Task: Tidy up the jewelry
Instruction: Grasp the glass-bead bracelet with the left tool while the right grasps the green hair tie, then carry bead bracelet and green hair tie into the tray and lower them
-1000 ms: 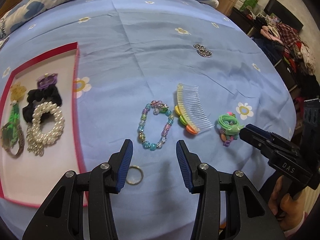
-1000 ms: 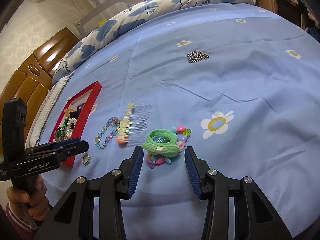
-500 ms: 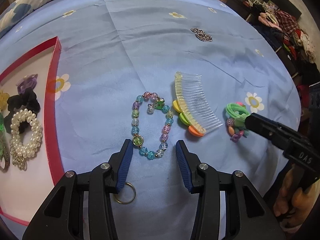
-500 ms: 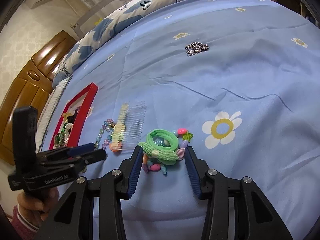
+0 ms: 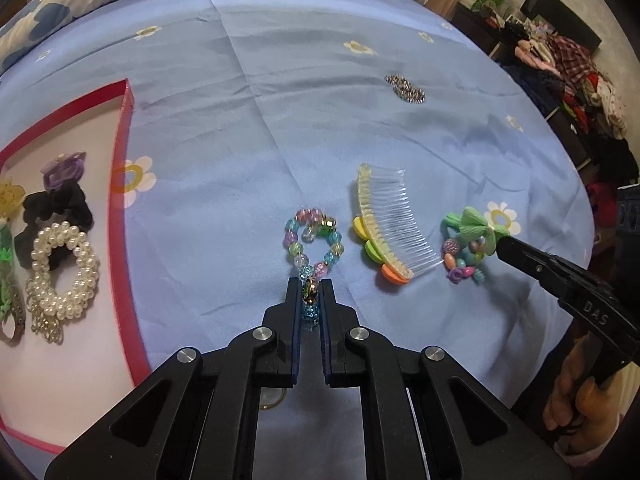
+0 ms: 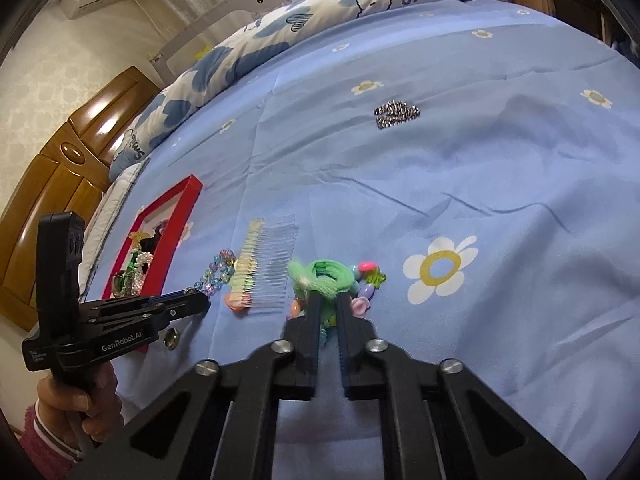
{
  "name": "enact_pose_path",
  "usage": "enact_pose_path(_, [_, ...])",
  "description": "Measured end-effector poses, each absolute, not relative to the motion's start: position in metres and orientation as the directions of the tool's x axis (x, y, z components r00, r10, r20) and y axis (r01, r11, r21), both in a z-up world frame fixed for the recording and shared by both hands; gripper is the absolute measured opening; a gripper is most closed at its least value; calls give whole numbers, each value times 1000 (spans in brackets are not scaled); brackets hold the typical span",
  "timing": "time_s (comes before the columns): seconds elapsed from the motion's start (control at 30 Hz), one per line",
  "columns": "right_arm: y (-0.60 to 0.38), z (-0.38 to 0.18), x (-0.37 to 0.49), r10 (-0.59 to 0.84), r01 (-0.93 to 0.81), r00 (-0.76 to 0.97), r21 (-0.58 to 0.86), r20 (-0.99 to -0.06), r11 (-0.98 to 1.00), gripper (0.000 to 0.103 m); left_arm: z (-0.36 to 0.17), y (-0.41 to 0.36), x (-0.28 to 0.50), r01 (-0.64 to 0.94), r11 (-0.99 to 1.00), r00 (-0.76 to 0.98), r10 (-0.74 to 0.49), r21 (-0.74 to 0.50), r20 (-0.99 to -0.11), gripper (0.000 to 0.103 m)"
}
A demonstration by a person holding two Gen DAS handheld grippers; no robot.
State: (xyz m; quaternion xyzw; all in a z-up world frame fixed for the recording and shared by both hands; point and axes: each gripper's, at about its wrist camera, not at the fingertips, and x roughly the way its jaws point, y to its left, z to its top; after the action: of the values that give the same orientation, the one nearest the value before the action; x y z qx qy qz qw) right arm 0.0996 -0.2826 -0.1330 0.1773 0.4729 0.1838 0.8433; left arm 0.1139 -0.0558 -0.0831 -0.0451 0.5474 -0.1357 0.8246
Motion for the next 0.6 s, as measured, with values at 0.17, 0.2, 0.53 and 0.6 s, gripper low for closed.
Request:
enact_pose_path(0.17, [-283, -130, 102, 450, -131, 490, 447, -747, 885, 11, -72, -47, 110, 159, 958, 391, -284, -240, -876, 6])
enact_pose_path(0.2, [-284, -131, 103, 448, -122, 486, 449, -751, 885, 16, -71, -46, 110, 157, 957, 393, -286, -242, -874, 6])
enact_pose_path(0.53, [-267, -127, 107, 437, -182, 493, 402, -752, 898, 42, -57, -36, 104, 140, 957, 417, -291, -255, -861, 6])
enact_pose_path(0.6, [-260, -126, 112, 415, -201, 501, 364, -760, 910, 41, -54, -34, 103, 139, 957, 422, -290, -254, -859, 6])
